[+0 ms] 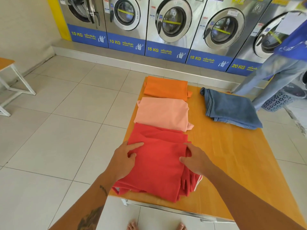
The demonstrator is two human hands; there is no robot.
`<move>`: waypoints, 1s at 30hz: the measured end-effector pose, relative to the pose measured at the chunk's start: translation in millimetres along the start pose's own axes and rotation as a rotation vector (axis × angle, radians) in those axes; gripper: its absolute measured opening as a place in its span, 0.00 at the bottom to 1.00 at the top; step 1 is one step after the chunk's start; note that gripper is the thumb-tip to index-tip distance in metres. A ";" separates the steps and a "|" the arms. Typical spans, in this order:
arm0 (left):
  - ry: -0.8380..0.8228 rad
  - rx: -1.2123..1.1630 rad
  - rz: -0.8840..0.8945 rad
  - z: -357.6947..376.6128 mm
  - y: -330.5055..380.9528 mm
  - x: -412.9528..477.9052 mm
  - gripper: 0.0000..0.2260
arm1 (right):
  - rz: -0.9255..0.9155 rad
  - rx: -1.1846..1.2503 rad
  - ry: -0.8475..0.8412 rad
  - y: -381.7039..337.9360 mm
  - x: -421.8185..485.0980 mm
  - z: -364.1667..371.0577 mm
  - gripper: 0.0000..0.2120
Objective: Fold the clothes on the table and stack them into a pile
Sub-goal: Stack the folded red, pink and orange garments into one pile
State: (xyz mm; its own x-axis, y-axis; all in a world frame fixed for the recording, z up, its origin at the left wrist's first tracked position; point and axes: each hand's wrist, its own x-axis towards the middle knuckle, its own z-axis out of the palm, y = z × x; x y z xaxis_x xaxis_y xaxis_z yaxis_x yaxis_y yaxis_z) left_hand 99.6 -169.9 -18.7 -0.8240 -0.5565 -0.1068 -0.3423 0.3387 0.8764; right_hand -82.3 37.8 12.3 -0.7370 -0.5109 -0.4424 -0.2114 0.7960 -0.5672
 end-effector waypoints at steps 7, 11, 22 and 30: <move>0.087 0.005 0.252 -1.6 30.0 -4.8 0.24 | 0.098 0.099 -0.006 6.6 6.6 -14.7 0.11; 0.102 -0.022 0.266 -8.0 38.2 -3.8 0.25 | 0.120 0.209 -0.128 7.1 11.5 -27.8 0.19; 0.113 -0.130 0.003 -15.9 47.0 0.6 0.24 | -0.213 0.314 0.038 -5.5 -10.6 -37.4 0.09; 0.136 -0.344 -0.068 -6.2 99.4 9.5 0.23 | -0.511 0.506 0.166 -9.8 -26.8 -98.4 0.25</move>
State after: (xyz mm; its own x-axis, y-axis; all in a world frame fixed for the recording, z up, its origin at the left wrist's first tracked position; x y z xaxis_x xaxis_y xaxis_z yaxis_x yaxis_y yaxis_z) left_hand 60.5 -146.3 70.3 -0.7292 -0.6724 -0.1273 -0.2036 0.0356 0.9784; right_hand -123.6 75.5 98.1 -0.7217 -0.6903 0.0513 -0.2625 0.2043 -0.9430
